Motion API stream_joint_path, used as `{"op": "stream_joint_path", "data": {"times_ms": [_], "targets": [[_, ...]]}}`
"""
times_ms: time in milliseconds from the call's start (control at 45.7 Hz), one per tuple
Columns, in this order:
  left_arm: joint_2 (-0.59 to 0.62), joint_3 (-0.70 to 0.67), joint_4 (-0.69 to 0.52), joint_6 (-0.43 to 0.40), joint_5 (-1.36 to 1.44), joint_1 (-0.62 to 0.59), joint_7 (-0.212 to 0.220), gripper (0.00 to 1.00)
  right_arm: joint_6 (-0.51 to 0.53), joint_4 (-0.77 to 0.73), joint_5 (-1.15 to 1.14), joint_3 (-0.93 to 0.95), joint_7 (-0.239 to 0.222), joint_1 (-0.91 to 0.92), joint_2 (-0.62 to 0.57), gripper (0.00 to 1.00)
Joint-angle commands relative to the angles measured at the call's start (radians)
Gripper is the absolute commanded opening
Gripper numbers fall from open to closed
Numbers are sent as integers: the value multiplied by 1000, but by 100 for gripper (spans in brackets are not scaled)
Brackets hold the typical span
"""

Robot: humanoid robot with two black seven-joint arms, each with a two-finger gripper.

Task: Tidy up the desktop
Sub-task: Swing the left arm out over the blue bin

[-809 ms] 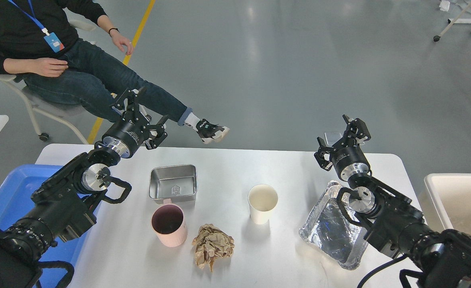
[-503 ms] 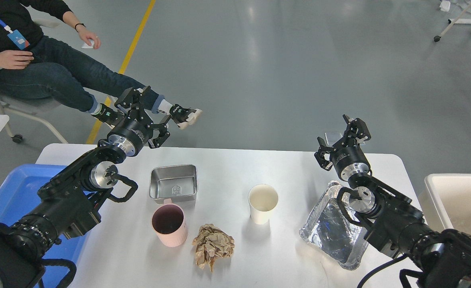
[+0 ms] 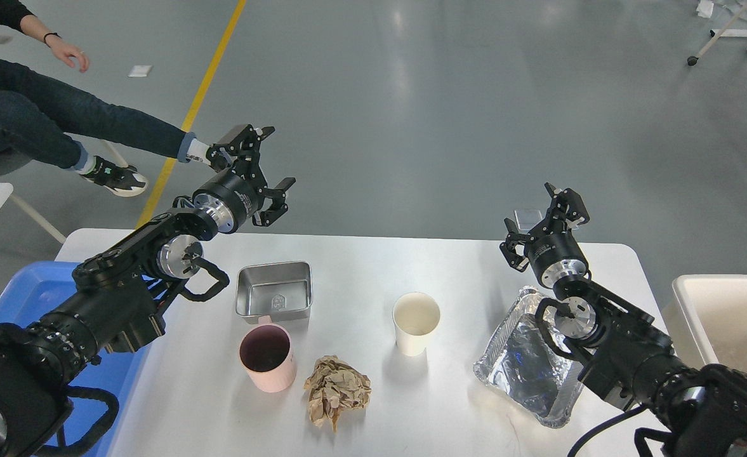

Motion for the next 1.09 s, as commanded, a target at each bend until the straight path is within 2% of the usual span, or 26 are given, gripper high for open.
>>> {"op": "stream_joint_path", "data": {"times_ms": [0,87,197,262,459,634,656,700,897,1072], "targets": [[79,112,-105,2,8,4,-3,98,0,0,0,0,0,-3,-6,100],[138,174,-222,23,11,15,-5,98,0,0,0,0,0,-3,-12,100],[221,260,-380,129,58,32,-5,98,0,0,0,0,0,-4,-12,100],[267,289,-460,163,107,38,-5,98,0,0,0,0,0,-3,-12,100],[432,448,-670,167,232,59,-17,98,2,2,0,0,0,-3,-26,100],[685,569,-901,166,371,59,-14,98,2,2,-1,0,0,2,-29,100],[758,589,-959,166,417,59,-12,98,2,2,-1,0,-2,5,-29,100],[820,596,-998,164,462,59,-12,98,2,2,-1,0,-2,10,-29,100],[1046,655,-1110,140,600,64,-9,98,2,3,-1,0,-2,14,-26,100],[1245,652,-1123,-52,646,59,-12,98,2,3,-1,0,-2,16,-29,100]]}}
